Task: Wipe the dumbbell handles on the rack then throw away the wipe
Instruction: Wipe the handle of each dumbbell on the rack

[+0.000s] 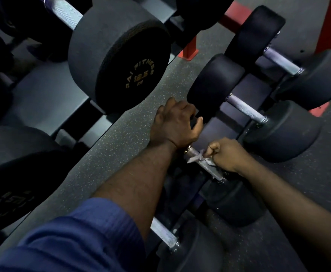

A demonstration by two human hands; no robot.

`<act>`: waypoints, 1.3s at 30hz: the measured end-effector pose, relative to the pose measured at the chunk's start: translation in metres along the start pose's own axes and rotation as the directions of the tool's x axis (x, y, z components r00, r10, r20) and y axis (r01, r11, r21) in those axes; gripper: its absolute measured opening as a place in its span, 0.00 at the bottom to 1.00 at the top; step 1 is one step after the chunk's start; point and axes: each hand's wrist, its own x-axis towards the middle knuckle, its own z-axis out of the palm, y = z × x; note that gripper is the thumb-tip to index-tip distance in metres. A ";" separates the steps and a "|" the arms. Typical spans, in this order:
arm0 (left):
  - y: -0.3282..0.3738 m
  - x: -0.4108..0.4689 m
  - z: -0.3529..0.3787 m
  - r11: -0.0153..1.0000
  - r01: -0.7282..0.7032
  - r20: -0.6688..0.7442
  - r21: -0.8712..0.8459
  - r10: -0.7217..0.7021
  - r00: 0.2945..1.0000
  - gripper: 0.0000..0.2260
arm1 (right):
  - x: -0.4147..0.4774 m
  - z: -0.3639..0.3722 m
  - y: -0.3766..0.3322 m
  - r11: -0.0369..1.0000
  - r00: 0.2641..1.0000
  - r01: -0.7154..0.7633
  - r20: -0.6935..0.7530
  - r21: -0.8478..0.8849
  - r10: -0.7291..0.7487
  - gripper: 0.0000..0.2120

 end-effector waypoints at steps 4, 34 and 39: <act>0.000 0.000 0.001 1.000 0.008 -0.012 -0.013 -0.008 1.000 0.12 | 0.006 0.016 -0.024 0.971 0.992 -0.100 -0.049 0.216 0.113 0.12; 0.000 0.001 0.000 1.000 -0.005 -0.034 0.009 0.005 0.999 0.15 | -0.010 0.027 -0.002 0.974 0.984 0.085 -0.172 0.210 -0.049 0.10; 0.002 0.000 -0.001 1.000 -0.012 -0.022 0.018 0.012 1.000 0.15 | 0.010 0.030 -0.002 0.978 0.990 0.009 -0.138 0.206 0.020 0.10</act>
